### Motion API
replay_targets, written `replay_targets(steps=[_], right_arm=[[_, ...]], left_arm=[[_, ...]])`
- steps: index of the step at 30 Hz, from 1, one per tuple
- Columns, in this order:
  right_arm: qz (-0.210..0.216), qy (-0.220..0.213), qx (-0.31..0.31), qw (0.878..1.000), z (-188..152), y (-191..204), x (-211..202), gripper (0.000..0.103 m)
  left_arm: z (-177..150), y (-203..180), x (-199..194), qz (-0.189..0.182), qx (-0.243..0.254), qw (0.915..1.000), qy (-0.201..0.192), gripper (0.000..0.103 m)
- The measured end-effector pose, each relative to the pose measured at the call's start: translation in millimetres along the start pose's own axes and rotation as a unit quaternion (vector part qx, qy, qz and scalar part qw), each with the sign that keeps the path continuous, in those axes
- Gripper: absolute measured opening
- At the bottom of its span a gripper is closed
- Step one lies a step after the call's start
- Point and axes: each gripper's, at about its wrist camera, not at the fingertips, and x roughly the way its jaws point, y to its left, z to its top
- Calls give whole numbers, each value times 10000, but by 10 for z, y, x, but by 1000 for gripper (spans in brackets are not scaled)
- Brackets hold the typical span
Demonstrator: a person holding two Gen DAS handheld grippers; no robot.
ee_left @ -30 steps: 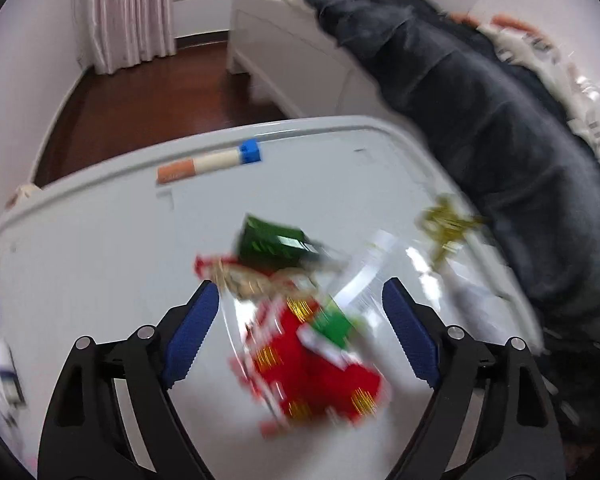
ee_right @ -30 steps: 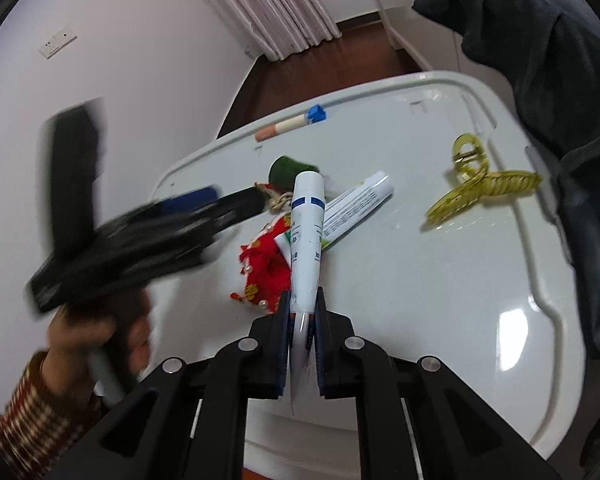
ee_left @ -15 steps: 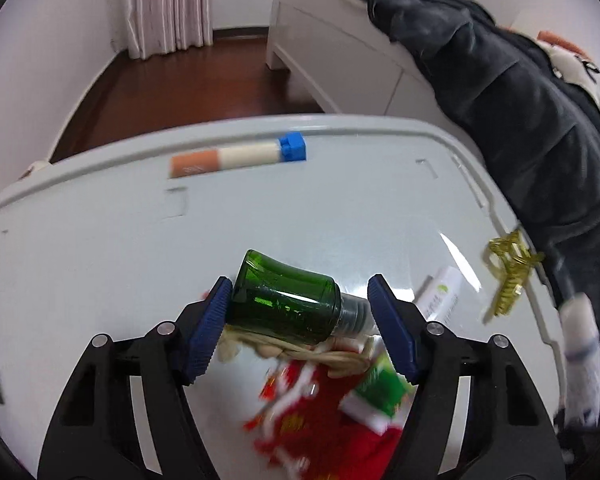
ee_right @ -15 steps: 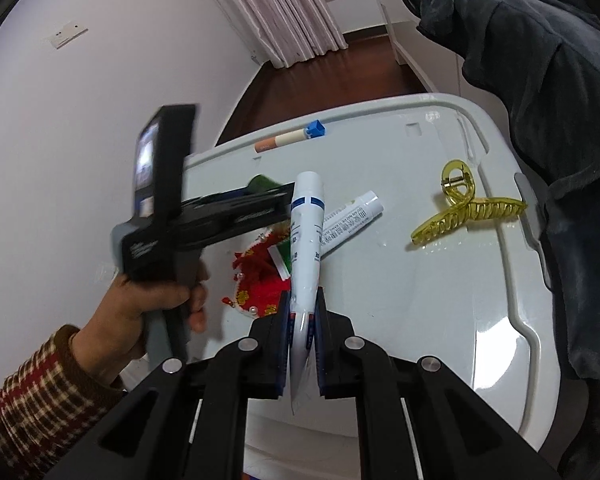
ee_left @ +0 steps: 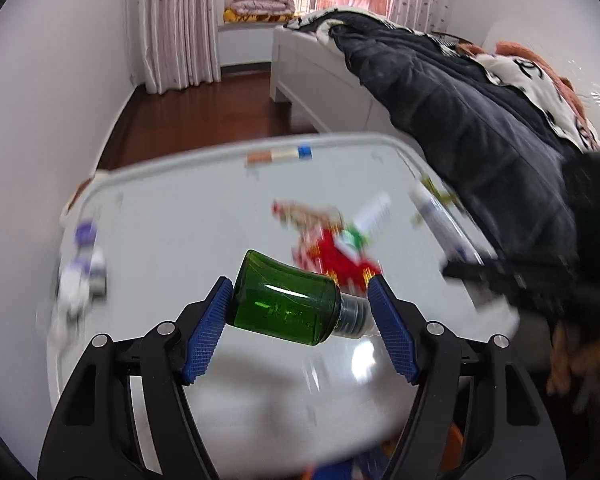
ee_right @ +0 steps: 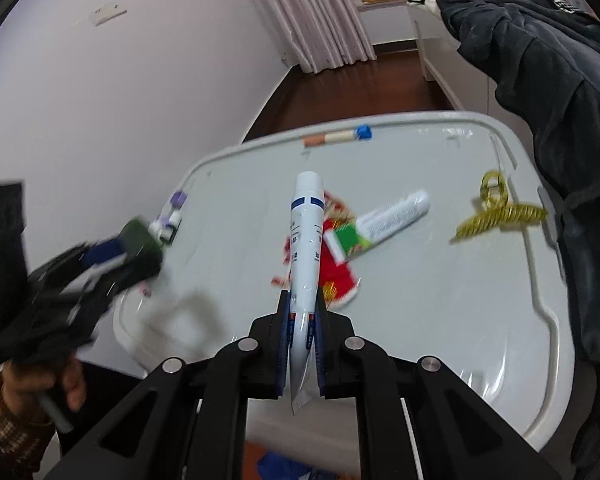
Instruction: Collect trash
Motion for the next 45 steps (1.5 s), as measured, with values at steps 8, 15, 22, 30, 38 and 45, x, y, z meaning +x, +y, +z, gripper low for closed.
replay_targets(steps=[8, 15, 22, 30, 38, 45], right_arm=[[28, 841, -20, 9965, -1257, 439, -114, 10], [-179, 1542, 283, 9875, -2053, 468, -23, 23], [-506, 956, 657, 9920, -1944, 322, -224, 83], [-555, 392, 599, 9959, -1379, 256, -484, 86], [-1028, -1078, 491, 9876, -165, 27, -895, 97], [-1819, -1435, 944, 9682, 80, -481, -616, 97]], left_arm=[[-1210, -322, -156, -673, -25, 9930, 975, 68], [-1781, -571, 58, -983, 78, 9805, 1699, 69], [-1734, -497, 88, -366, -24, 9834, 1775, 80], [-1193, -515, -270, 40, 324, 9989, 325, 85], [-323, -495, 77, -416, 663, 9962, -395, 90], [185, -664, 884, -510, 1086, 9926, -162, 90]])
